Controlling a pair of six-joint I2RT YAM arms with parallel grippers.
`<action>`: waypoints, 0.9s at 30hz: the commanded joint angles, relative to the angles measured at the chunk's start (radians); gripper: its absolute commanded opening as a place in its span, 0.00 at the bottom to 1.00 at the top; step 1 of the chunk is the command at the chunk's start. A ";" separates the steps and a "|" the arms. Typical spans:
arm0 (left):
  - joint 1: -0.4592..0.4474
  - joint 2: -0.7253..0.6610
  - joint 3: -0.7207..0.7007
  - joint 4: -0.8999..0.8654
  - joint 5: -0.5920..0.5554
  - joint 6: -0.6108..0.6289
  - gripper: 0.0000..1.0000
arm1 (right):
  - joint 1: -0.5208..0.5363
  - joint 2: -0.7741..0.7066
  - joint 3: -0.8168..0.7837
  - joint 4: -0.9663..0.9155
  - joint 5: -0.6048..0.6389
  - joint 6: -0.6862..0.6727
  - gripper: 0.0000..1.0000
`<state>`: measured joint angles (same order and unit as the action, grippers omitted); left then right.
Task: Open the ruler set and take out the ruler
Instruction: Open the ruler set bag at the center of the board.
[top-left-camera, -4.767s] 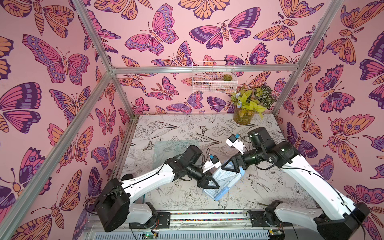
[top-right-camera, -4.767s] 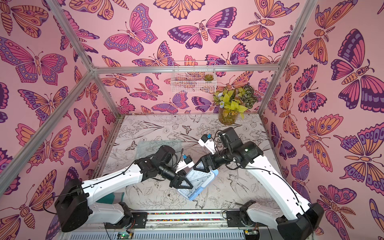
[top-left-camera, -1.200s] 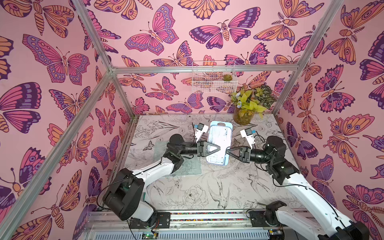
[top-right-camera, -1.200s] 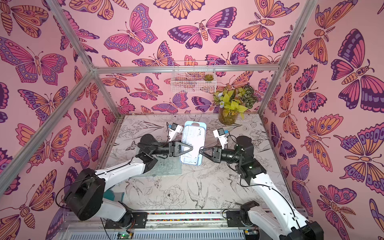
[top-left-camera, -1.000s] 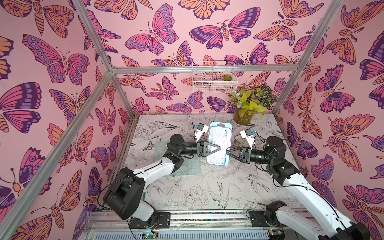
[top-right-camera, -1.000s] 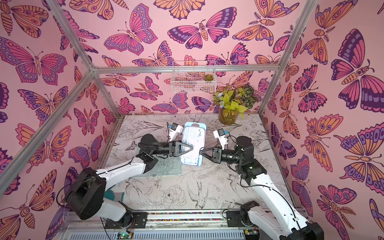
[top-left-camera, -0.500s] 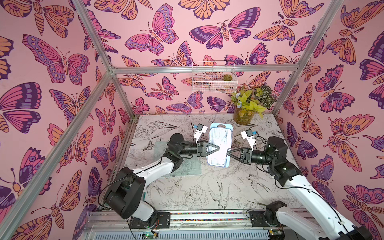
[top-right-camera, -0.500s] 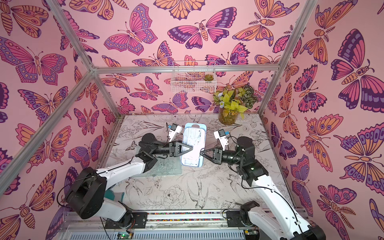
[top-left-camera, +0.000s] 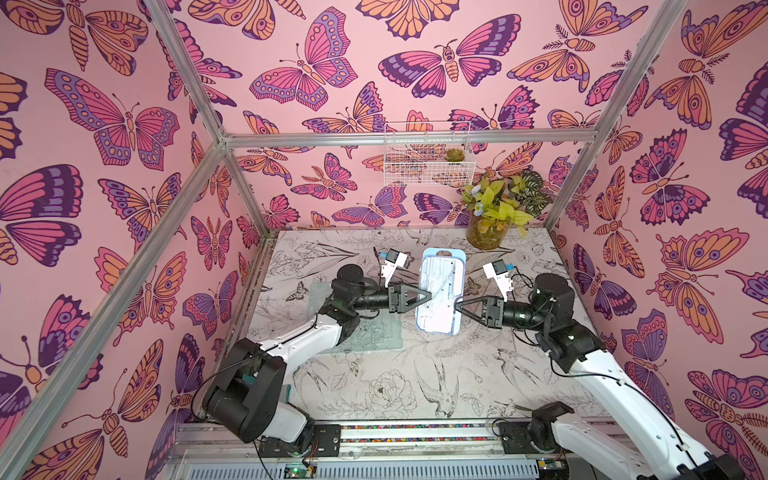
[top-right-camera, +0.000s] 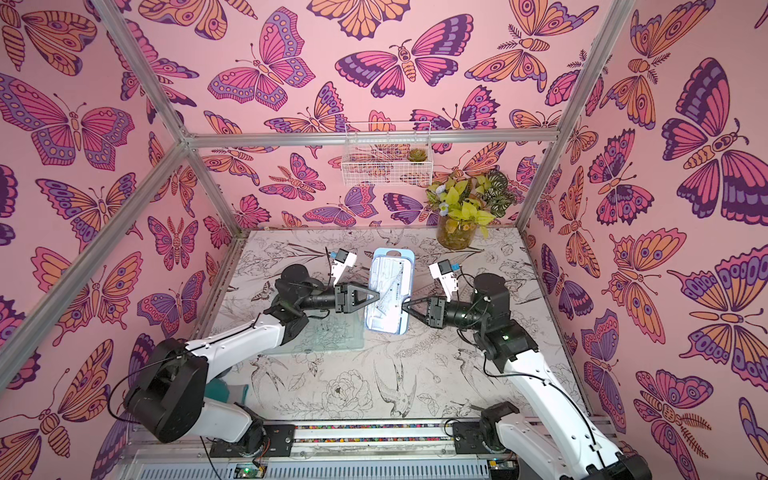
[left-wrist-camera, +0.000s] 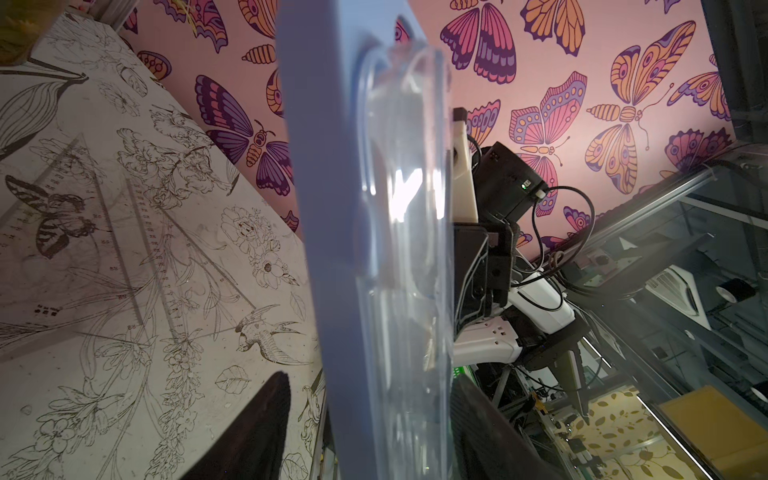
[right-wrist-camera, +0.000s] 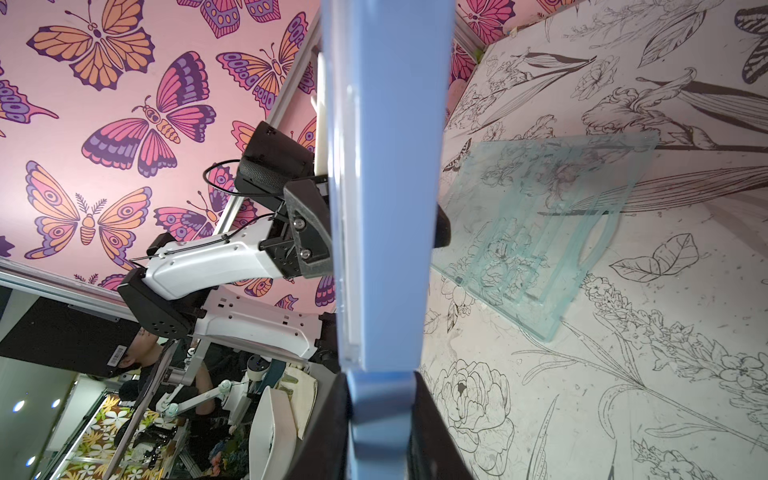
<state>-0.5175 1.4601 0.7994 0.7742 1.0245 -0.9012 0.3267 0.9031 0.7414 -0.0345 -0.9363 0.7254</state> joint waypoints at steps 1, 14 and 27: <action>0.014 -0.022 -0.017 -0.047 -0.023 0.030 0.63 | -0.005 -0.005 0.044 0.038 -0.032 -0.025 0.00; 0.014 -0.171 0.085 -0.441 -0.064 0.261 0.67 | -0.006 0.000 0.050 -0.089 0.054 -0.121 0.00; -0.040 -0.198 0.349 -1.025 -0.379 0.617 1.00 | -0.002 0.052 0.032 -0.133 0.084 -0.181 0.00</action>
<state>-0.5304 1.2324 1.1301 -0.0845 0.7528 -0.3836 0.3267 0.9581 0.7475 -0.1848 -0.8600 0.5739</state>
